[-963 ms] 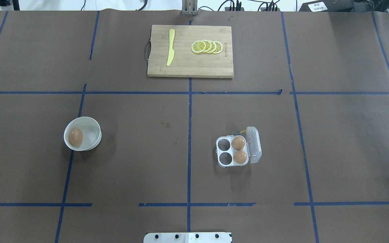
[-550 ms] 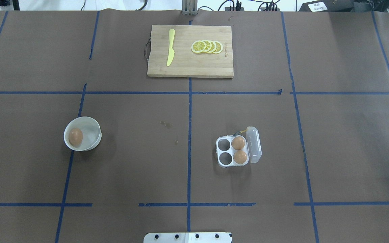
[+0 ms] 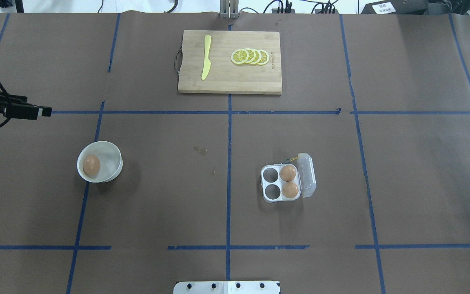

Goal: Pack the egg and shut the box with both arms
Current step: 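Move the left gripper down into the white bowl toward the brown egg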

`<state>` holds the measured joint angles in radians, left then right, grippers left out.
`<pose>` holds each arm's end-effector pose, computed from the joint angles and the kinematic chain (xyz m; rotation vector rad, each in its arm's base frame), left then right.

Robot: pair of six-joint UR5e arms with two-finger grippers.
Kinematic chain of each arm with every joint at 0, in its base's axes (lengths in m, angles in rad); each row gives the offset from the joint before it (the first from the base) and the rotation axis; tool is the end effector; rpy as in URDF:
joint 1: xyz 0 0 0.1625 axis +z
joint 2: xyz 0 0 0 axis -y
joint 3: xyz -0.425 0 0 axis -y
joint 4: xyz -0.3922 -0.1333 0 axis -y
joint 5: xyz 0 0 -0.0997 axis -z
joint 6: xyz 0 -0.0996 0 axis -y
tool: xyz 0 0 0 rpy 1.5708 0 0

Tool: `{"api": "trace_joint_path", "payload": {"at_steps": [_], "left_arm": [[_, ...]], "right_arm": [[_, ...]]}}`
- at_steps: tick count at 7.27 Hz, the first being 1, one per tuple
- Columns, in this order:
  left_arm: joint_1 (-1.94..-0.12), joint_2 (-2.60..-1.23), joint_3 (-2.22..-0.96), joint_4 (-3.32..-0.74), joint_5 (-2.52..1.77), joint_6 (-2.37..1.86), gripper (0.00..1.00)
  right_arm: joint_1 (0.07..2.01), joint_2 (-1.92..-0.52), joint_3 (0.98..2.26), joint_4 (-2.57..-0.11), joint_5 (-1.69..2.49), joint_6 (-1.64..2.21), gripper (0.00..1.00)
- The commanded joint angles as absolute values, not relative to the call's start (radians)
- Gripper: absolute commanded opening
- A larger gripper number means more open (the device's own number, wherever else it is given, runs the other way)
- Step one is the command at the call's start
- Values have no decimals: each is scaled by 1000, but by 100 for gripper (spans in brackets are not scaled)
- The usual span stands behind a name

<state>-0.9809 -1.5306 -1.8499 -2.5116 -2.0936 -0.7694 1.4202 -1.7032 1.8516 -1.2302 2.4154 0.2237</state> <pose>0.1985 -0.4468 0.4351 0.6042 1.0778 0.1521 -0.0095 -0.4546 0.5373 0.2971 -0.8974 -0.1388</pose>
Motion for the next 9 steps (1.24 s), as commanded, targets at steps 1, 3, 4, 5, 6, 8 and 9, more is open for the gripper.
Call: {"api": "trace_joint_path", "payload": {"at_steps": [1, 3, 4, 5, 6, 8, 9], "left_arm": [[-822, -1476, -1909, -2481, -1908, -953, 100], [-673, -1488, -1966, -2289, -1748, -1165, 83], [-655, -1491, -1956, -2283, -1723, -1186, 76], [-650, -1493, -1956, -2281, -1721, -1196, 74], [-644, -1496, -1953, -2278, -1721, -1198, 74], [-621, -1602, -1945, -2124, -1698, -1218, 74], [-600, -1609, -1921, -2115, -1680, -1218, 74]], "right_arm": [[1417, -1704, 1850, -1229, 2413, 224, 100], [1417, -1706, 1848, -1226, 2413, 222, 100], [1417, -1706, 1848, -1226, 2413, 222, 100], [1417, -1706, 1845, -1226, 2413, 222, 100], [1417, -1706, 1845, -1226, 2411, 222, 100], [1417, -1709, 1845, -1226, 2413, 222, 100], [1417, -1715, 1845, -1224, 2413, 221, 100]]}}
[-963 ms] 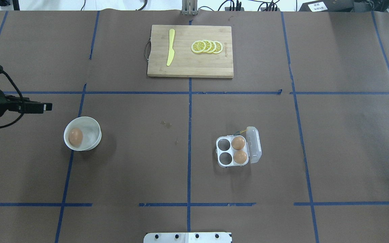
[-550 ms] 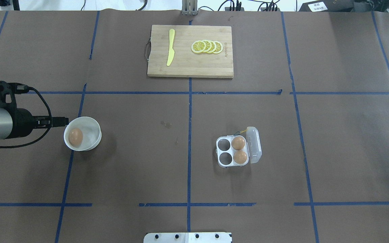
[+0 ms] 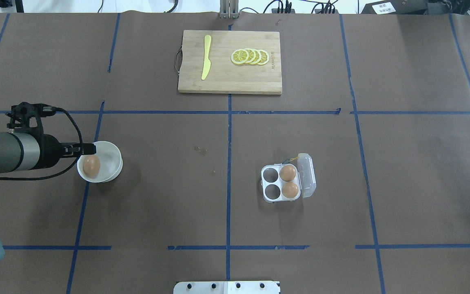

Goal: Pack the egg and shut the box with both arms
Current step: 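Move the left gripper down into the white bowl toward the brown egg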

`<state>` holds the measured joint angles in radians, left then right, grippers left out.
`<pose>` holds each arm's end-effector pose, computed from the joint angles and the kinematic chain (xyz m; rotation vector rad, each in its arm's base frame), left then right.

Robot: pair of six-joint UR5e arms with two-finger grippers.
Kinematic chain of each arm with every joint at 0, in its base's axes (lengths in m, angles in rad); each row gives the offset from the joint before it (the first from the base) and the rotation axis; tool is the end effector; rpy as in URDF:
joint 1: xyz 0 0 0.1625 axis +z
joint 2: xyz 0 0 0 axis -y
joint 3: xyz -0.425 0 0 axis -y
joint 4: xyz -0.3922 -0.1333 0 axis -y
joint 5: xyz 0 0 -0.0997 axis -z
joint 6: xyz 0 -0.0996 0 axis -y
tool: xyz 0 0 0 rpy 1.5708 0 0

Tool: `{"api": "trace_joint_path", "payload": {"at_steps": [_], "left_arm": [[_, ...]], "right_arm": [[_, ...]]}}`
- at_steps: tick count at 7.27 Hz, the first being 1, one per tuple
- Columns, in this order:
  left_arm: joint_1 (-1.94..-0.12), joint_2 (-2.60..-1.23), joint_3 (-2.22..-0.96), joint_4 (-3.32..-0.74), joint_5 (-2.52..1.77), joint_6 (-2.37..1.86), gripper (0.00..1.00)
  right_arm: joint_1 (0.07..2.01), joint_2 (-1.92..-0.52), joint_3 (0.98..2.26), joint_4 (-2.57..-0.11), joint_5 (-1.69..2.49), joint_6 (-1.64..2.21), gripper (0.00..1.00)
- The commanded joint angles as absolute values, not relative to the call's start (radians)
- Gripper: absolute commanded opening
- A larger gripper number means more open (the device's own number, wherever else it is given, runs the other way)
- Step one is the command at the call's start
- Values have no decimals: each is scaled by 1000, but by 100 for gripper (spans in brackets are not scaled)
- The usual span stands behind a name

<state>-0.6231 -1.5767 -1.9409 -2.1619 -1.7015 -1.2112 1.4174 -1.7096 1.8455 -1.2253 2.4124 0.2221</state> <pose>0.3400 -0.3925 0.4175 0.3500 0.9094 -0.1792 -0.0103 -0.4526 0.5429 0.2902 -0.8940 -0.1389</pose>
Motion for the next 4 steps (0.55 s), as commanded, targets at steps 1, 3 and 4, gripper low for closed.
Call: {"api": "trace_joint_path", "payload": {"at_steps": [1, 3, 4], "left_arm": [[-591, -1611, -1908, -2117, -1680, -1218, 74], [-583, -1612, -1896, -2117, -1680, -1215, 72], [-569, -1611, -1894, -2117, -1680, -1215, 72]], "right_arm": [[1417, -1715, 1845, -1226, 2411, 222, 100], [1417, -1715, 1844, -1226, 2411, 222, 100], [1417, -1715, 1844, -1226, 2411, 222, 100]]}}
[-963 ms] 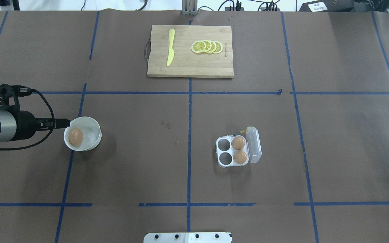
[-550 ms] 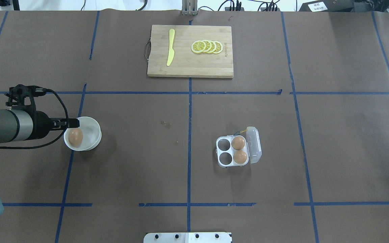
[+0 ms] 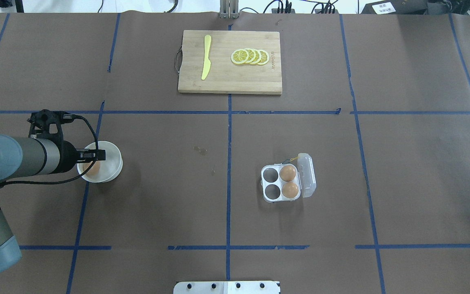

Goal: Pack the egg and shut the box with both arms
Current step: 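Move the left gripper down into the white bowl toward the brown egg, then close the left gripper around the brown egg in the bowl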

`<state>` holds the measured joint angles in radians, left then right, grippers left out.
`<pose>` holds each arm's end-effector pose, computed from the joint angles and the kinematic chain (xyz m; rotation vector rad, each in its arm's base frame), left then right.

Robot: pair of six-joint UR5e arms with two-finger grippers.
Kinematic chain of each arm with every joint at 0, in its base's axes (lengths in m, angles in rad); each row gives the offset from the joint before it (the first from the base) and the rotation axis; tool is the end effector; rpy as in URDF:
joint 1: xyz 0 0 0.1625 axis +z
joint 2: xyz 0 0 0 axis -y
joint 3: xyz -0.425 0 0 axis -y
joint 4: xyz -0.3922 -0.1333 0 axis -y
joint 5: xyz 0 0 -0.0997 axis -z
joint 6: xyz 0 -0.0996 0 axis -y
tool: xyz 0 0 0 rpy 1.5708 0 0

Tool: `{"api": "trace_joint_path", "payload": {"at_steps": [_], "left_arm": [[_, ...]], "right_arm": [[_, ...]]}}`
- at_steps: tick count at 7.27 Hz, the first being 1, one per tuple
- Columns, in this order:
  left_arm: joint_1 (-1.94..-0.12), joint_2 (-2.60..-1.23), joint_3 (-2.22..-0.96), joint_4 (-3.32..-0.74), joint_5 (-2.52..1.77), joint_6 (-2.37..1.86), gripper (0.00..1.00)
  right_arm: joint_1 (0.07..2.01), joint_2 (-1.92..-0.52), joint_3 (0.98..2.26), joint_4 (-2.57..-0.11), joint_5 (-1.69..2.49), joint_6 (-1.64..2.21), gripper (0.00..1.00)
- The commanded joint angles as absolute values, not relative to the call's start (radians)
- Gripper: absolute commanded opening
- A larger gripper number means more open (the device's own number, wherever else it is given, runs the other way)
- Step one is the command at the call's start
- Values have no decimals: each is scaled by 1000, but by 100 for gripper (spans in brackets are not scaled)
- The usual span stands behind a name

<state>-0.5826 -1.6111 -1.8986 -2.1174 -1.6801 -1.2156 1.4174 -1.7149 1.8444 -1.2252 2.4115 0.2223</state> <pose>0.3688 -0.3896 0.4274 0.3227 0.8620 -0.1612 -0.0099 -0.4507 0.5459 0.2845 -0.8925 -0.1358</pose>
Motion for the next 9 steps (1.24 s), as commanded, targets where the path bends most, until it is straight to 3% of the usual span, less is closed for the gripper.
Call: {"api": "trace_joint_path", "payload": {"at_steps": [1, 9], "left_arm": [[-563, -1611, -1894, -2117, -1680, -1215, 72], [-543, -1614, -1868, -2114, -1674, -1210, 71]], "right_arm": [[1417, -1717, 1844, -1226, 2411, 222, 100], [1417, -1717, 1839, -1226, 2410, 221, 100]]}}
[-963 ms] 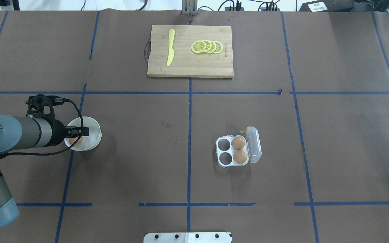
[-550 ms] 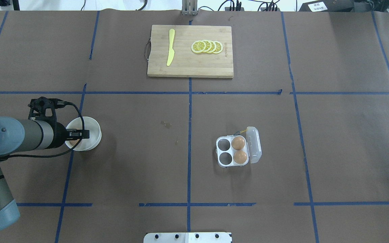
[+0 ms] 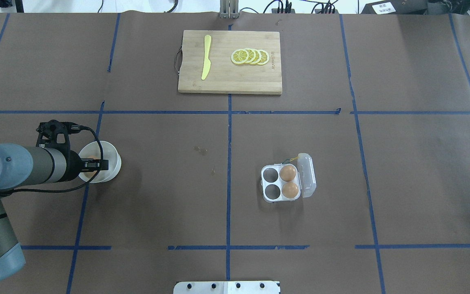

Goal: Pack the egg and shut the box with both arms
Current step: 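Close the left gripper around the brown egg in the bowl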

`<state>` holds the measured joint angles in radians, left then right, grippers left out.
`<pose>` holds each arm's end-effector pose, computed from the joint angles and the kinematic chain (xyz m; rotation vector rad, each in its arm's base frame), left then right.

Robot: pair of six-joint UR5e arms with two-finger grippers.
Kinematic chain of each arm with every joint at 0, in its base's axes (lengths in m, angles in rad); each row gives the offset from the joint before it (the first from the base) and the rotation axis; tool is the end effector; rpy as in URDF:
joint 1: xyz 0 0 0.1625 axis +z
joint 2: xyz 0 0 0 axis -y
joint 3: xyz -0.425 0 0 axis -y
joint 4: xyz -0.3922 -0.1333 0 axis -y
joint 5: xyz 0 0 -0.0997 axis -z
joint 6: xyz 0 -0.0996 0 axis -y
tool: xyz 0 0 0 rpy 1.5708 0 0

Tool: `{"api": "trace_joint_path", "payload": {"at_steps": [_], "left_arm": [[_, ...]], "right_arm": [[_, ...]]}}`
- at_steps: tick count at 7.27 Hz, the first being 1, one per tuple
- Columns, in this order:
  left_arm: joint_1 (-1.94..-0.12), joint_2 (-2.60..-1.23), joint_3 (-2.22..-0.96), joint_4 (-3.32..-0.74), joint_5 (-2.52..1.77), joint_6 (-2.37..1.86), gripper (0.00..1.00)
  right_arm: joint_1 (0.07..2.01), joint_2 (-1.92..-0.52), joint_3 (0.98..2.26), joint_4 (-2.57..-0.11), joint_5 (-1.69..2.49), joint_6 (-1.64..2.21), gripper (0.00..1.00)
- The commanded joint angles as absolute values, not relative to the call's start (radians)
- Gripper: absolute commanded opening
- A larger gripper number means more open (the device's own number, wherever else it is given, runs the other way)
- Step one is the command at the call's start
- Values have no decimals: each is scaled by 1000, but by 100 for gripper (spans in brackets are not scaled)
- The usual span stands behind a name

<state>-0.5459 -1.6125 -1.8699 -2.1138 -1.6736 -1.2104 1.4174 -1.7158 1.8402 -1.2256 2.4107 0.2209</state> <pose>0.3867 -0.3789 0.4418 0.3004 0.8365 -0.1277 -0.0098 -0.4505 0.5485 0.2802 -0.8909 -0.1346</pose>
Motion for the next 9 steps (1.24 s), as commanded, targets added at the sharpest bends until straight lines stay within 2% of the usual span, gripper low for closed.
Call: {"api": "trace_joint_path", "payload": {"at_steps": [1, 3, 9], "left_arm": [[-538, -1623, -1867, -2112, -1674, -1210, 67], [-537, -1631, -1867, -2112, -1674, -1210, 63], [-531, -1649, -1836, -2111, -1674, -1209, 63]], "right_arm": [[1417, -1717, 1839, -1226, 2411, 221, 100], [1417, -1721, 1839, -1224, 2411, 221, 100], [1417, -1721, 1836, -1224, 2411, 218, 100]]}}
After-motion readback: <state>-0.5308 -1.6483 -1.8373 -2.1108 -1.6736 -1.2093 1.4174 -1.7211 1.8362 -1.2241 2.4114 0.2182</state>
